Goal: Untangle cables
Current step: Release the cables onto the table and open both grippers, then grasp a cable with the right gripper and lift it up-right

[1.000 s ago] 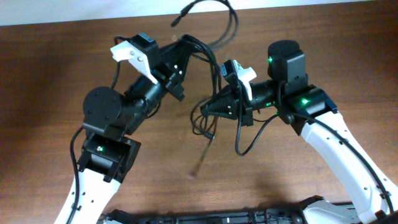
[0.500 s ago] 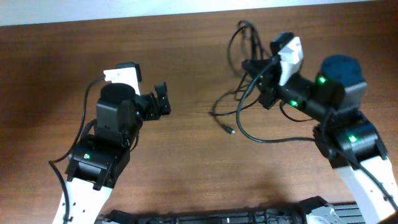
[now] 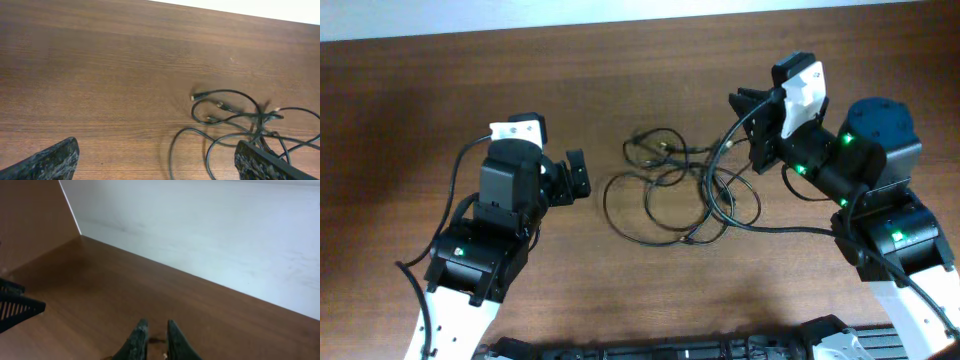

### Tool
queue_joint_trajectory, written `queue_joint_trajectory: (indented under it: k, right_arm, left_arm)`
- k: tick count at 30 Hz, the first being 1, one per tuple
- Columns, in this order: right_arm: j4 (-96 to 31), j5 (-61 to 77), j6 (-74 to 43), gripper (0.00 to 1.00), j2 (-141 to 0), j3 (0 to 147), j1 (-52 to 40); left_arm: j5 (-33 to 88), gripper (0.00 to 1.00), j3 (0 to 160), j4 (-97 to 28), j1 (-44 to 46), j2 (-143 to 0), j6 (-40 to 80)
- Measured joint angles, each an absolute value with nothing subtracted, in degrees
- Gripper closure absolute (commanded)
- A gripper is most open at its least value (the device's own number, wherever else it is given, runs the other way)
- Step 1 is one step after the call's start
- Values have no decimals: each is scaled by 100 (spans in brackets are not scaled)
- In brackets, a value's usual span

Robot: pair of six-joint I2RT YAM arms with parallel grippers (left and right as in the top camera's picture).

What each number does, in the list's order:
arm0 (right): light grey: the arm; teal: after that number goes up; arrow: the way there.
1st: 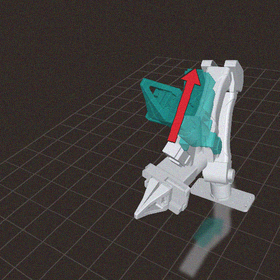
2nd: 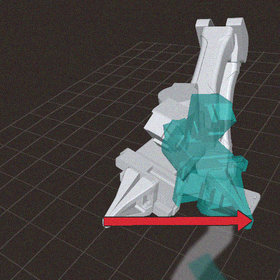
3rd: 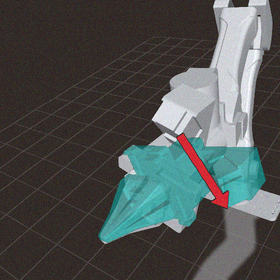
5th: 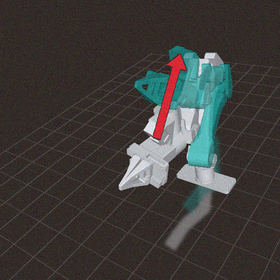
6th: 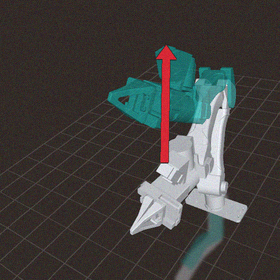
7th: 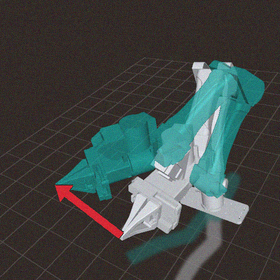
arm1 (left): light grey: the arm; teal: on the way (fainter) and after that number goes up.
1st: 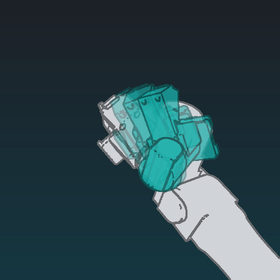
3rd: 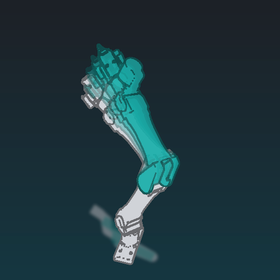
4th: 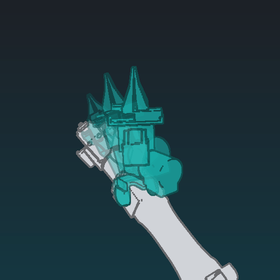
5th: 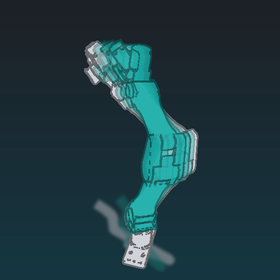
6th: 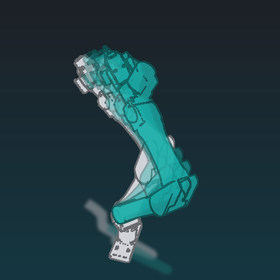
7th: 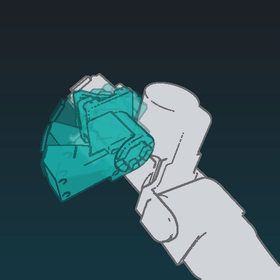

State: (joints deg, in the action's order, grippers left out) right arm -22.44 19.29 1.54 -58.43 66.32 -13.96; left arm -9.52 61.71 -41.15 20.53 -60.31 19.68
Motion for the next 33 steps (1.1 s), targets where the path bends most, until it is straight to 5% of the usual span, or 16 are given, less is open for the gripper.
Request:
queue_joint_trajectory:
  k: [9, 22, 33]
  right_arm:
    - [-3629, 1525, 276, 46, -6165, 6720, -1396]
    - [-5892, 661, 499, 41, -7937, 6751, -1396]
    - [-5651, 228, 967, 41, -9011, 6751, -1396]
  left_arm:
    - [-972, 1, 6171, -4119, 2053, -6031, 1968]
    - [-972, 1, 6171, -4248, 2053, -6031, 1968]
    - [-974, 1, 6171, -4248, 2053, -6031, 1968]
